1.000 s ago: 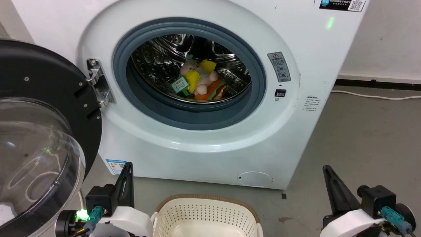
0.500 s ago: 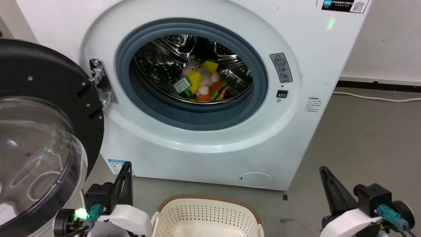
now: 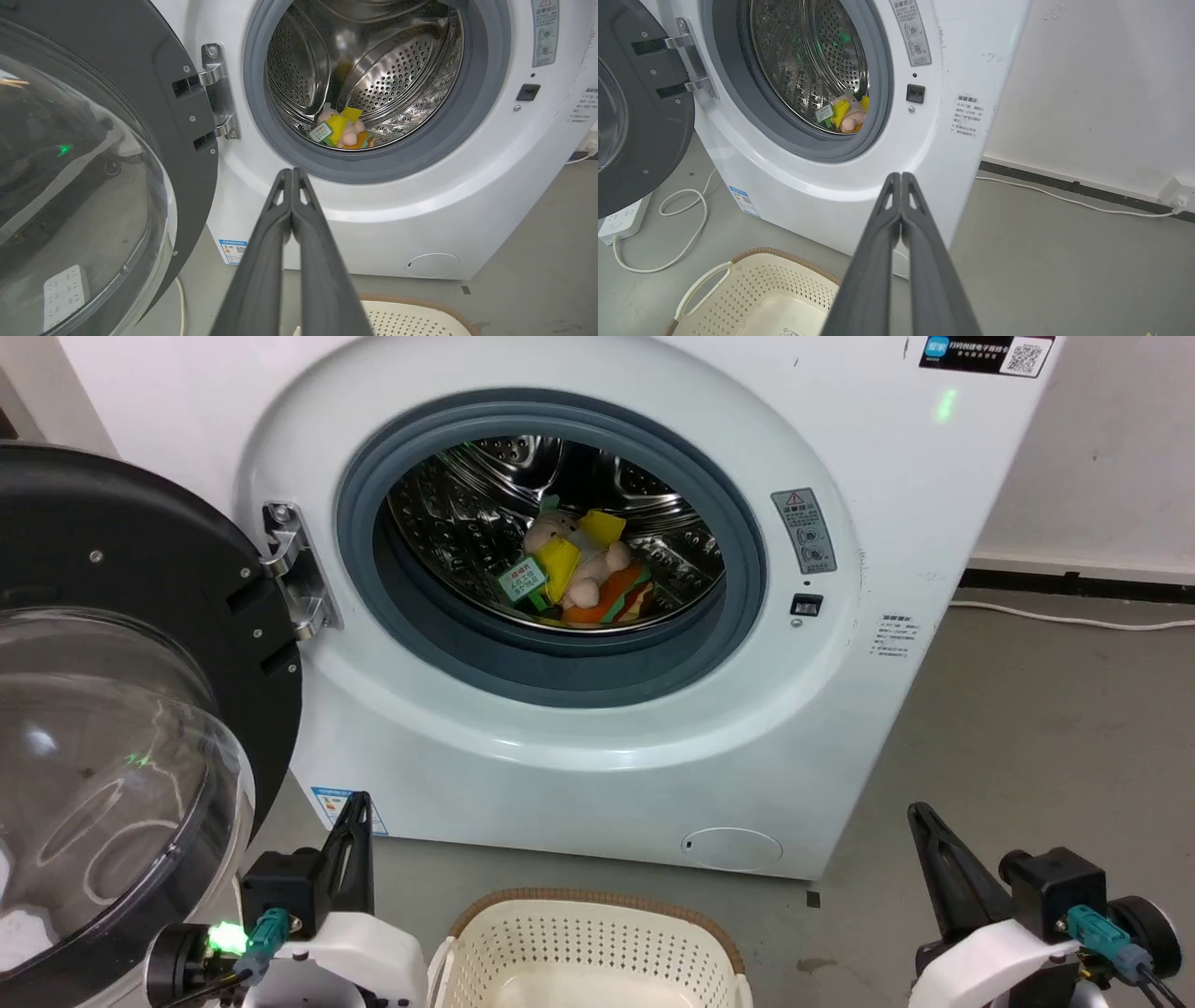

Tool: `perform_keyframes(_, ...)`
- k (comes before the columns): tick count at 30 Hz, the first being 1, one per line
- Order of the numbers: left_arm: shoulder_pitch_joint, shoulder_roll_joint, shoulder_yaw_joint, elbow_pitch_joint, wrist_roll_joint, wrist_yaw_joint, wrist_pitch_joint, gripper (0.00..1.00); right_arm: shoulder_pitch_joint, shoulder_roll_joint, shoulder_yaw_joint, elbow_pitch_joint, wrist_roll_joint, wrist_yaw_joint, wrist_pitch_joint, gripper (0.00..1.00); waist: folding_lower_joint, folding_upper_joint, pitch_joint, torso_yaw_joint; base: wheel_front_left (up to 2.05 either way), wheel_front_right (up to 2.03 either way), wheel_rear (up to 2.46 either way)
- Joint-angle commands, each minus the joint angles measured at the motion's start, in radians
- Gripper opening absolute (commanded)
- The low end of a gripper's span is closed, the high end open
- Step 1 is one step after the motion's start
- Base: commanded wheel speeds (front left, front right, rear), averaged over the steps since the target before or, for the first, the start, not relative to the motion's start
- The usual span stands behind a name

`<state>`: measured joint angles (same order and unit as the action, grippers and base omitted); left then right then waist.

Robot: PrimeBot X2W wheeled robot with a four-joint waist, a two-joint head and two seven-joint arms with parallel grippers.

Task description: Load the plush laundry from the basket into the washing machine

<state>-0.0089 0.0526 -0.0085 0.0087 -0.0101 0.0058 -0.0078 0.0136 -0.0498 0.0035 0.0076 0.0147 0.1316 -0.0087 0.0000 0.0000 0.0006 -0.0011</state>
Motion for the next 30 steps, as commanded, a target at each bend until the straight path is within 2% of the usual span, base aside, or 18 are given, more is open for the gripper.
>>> perform_keyframes(1,0.009,-0.002,0.007,-0.007,0.008,-0.004,0.005,0.0,-0.013,0.0,-0.003,-0.007,-0.012,-0.001,0.006,0.0,0.0,0.0,0.0,0.0,0.0,0.0,0.0)
perform_keyframes(30,0.009,-0.002,0.009,-0.009,0.01,-0.006,0.008,0.0,-0.014,0.0,-0.004,-0.008,-0.015,-0.001,0.009,0.0,0.0,0.0,-0.001,0.001,0.0,0.0,0.0)
